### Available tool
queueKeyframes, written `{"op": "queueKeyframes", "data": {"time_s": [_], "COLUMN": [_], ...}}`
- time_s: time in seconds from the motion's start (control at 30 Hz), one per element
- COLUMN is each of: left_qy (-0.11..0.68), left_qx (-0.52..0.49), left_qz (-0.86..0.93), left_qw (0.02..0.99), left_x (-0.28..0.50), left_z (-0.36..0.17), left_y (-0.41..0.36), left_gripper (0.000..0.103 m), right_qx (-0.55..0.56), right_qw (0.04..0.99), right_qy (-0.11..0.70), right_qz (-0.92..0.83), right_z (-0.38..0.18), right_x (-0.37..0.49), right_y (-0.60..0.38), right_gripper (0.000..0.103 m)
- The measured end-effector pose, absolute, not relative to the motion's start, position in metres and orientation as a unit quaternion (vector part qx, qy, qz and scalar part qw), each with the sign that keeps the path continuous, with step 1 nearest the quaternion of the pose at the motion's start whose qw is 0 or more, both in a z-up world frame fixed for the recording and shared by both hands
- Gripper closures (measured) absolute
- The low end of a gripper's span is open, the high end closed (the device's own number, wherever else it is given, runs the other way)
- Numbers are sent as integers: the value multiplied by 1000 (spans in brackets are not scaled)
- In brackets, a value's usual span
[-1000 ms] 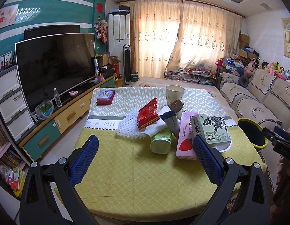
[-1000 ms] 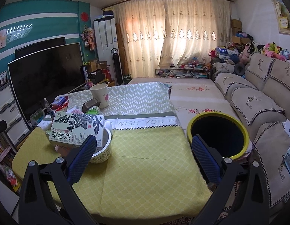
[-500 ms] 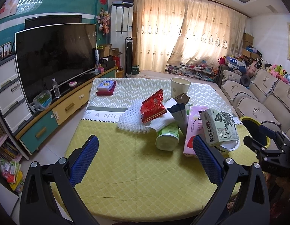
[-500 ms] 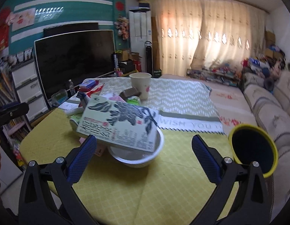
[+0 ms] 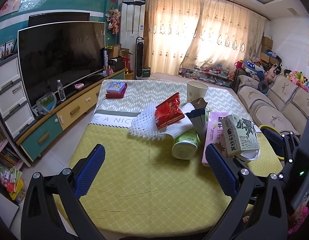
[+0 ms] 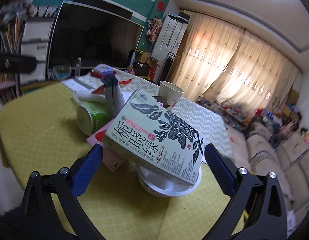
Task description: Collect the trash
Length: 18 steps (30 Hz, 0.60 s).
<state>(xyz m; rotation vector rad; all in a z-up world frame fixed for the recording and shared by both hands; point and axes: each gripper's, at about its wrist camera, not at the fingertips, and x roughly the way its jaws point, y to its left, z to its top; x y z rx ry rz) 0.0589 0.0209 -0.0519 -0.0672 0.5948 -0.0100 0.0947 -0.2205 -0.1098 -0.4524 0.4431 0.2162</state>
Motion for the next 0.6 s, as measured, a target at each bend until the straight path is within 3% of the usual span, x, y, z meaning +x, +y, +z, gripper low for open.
{"op": "queueKeyframes", "data": {"time_s": [0.4,0.53,0.6], "left_qy": [295,296,297], "left_qx": [-28,-28,-27], "left_qz": [-8,-9,-9], "left_qw": [955,955,954], "left_x": [59,61,61], "left_z": [-56,-56,-56], "left_y": [17,16,14], "left_gripper": [4,4,4], "right_qx": [-277,-277,-276], "right_qw": [937,935,933], "right_qy": [191,198,204], "right_qz": [94,103,106], "right_z": [-121,-121,-119], "right_x": [116,121,125], "right_y": [-207,-210,-212], "right_gripper": [7,27,33]}}
